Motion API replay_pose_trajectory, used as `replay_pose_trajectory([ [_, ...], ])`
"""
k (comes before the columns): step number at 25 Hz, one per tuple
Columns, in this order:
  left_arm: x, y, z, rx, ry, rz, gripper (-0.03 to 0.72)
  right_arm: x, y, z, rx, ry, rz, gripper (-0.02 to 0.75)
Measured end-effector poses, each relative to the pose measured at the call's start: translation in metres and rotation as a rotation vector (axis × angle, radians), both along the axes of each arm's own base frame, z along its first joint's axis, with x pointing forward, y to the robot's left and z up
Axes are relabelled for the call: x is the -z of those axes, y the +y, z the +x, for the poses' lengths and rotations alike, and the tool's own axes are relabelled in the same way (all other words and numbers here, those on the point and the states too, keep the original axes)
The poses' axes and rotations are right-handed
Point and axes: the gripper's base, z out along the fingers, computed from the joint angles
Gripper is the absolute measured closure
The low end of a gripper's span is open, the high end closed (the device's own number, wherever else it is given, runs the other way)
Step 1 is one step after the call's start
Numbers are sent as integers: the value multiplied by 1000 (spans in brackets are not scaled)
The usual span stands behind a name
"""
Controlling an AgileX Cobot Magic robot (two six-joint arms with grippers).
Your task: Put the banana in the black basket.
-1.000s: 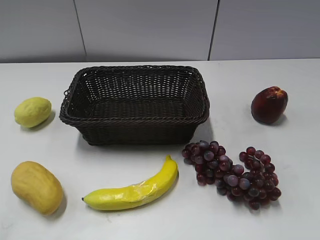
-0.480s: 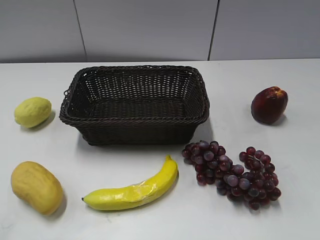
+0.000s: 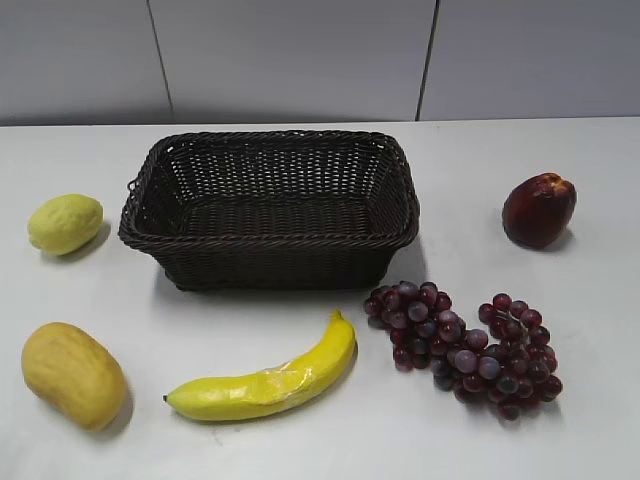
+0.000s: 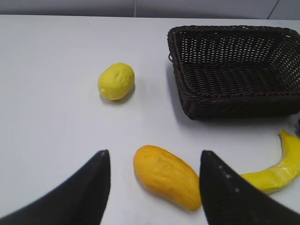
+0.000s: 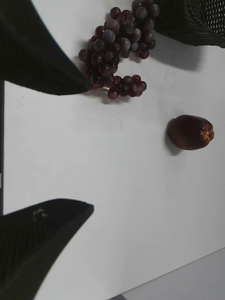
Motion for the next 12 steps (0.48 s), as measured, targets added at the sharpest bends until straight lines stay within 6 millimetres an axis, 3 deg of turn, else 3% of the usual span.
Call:
replay_pose_trajectory([
  [6,-2,-14,51,127,134,13,98,0,0,0,0,0,0,183],
  [12,-9,-45,94,337,211,61,98,0,0,0,0,0,0,183],
])
